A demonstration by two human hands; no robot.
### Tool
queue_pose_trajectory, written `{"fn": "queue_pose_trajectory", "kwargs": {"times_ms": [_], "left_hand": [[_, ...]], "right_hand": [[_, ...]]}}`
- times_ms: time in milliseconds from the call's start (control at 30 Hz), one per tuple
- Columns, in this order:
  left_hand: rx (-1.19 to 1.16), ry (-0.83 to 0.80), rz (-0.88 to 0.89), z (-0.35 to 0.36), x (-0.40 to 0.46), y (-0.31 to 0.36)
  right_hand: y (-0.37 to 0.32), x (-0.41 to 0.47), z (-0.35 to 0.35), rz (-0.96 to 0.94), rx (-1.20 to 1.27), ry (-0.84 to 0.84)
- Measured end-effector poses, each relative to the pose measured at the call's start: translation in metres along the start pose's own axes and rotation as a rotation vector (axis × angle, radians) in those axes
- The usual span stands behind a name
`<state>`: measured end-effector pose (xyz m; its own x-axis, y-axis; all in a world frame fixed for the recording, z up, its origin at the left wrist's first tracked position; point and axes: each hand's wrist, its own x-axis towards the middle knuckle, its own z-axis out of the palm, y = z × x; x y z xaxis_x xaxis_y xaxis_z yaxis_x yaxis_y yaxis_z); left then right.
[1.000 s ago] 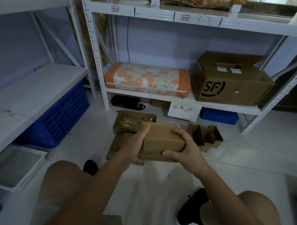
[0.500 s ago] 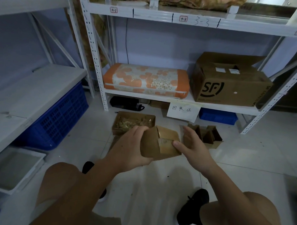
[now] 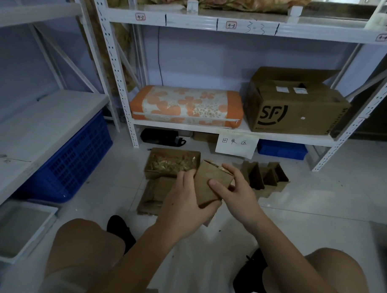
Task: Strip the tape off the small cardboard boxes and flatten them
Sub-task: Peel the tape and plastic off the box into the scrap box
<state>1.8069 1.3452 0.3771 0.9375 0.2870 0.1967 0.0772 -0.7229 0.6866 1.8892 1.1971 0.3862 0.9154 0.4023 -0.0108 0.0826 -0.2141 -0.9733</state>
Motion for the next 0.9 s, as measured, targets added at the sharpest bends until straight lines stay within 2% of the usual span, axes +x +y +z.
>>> {"fn": "queue_pose_trajectory", "kwargs": {"times_ms": [167, 333, 400, 567, 700, 900], "left_hand": [[-0.319, -0.117, -0.068, -0.012, 0.011, -0.019], [-0.528, -0.376, -0.133, -0.022, 0.02, -0.022], [-0.588, -0.426, -0.124, -0.023, 0.019, -0.02], [-0.709, -0.348, -0.145, -0.01, 0.013, -0.023], [-0.801, -0.332, -0.193, -0.005, 0.009, -0.022], [-0.828, -0.354, -0.21, -0.002, 0.002, -0.016]], "right_hand": [[-0.003, -0.002, -0.029, 0.004, 0.008, -0.139], [-0.01, -0.005, -0.04, -0.034, -0.036, -0.295], [-0.013, -0.006, -0.039, -0.046, -0.061, -0.318], [-0.02, -0.009, -0.037, -0.074, -0.096, -0.279], [-0.02, -0.011, -0.038, -0.331, -0.309, -0.127], [-0.025, -0.009, -0.041, -0.406, -0.356, -0.096]]}}
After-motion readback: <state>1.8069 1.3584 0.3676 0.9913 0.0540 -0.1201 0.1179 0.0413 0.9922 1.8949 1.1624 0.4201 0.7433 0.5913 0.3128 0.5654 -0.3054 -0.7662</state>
